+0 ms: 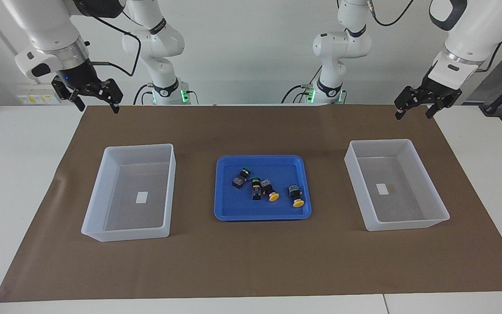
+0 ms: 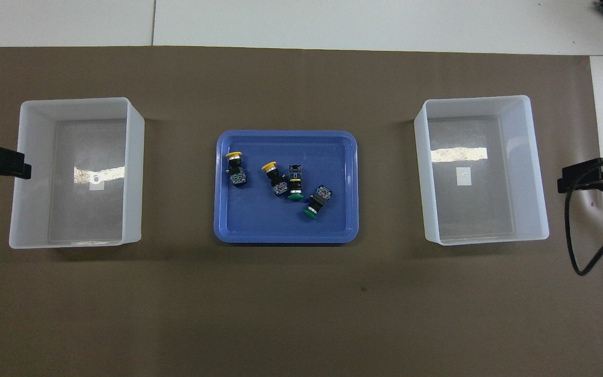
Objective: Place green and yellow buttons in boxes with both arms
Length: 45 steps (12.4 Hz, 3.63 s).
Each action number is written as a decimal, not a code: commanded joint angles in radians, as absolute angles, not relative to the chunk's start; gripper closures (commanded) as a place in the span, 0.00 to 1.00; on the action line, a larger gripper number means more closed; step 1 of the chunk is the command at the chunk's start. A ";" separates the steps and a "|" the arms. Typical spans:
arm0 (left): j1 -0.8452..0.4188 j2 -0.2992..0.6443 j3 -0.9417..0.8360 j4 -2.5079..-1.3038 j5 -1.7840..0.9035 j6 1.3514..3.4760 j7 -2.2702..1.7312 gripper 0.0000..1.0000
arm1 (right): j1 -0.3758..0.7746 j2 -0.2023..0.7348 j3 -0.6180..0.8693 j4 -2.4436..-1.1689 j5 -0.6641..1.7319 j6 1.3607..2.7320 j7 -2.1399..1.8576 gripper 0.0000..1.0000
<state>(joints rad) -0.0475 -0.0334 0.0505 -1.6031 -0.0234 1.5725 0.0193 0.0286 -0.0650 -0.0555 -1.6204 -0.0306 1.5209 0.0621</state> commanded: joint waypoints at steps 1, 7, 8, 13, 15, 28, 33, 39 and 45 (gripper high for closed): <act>-0.043 -0.060 0.044 -1.632 -0.009 1.569 0.026 0.00 | 0.020 -0.074 -0.046 -1.620 -0.041 1.515 0.040 0.00; -0.046 -0.063 0.037 -1.637 -0.009 1.575 0.014 0.00 | 0.020 -0.080 -0.045 -1.623 -0.040 1.509 0.043 0.00; -0.061 -0.067 0.035 -1.664 -0.009 1.606 0.017 0.00 | 0.021 -0.080 -0.044 -1.623 -0.040 1.512 0.044 0.00; -0.133 -0.109 0.035 -1.816 -0.009 1.790 0.012 0.00 | 0.023 -0.083 -0.034 -1.628 -0.038 1.516 0.051 0.00; -0.182 -0.103 0.035 -1.874 -0.011 1.883 -0.039 0.00 | 0.025 -0.086 -0.032 -1.640 -0.037 1.532 0.051 0.00; -0.462 0.258 0.035 -1.922 -0.005 2.427 -0.399 0.00 | 0.040 -0.100 -0.014 -1.657 -0.034 1.534 0.104 0.00; -0.497 0.362 0.031 -1.891 -0.015 2.520 -0.414 0.00 | 0.041 -0.098 -0.014 -1.658 -0.032 1.546 0.103 0.00; -0.520 0.422 0.031 -1.901 -0.015 2.614 -0.472 0.00 | 0.041 -0.098 -0.012 -1.666 0.002 1.566 0.107 0.00; -0.531 0.417 0.034 -1.921 -0.015 2.611 -0.488 0.07 | 0.066 -0.104 -0.012 -1.672 0.006 1.535 0.106 0.00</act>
<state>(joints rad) -0.5086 0.4167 0.0181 -1.9105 -0.0235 2.6021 -0.4750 0.0733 -0.0728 -0.0188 -1.6407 -0.0126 1.5306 0.0886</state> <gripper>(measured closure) 0.000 0.000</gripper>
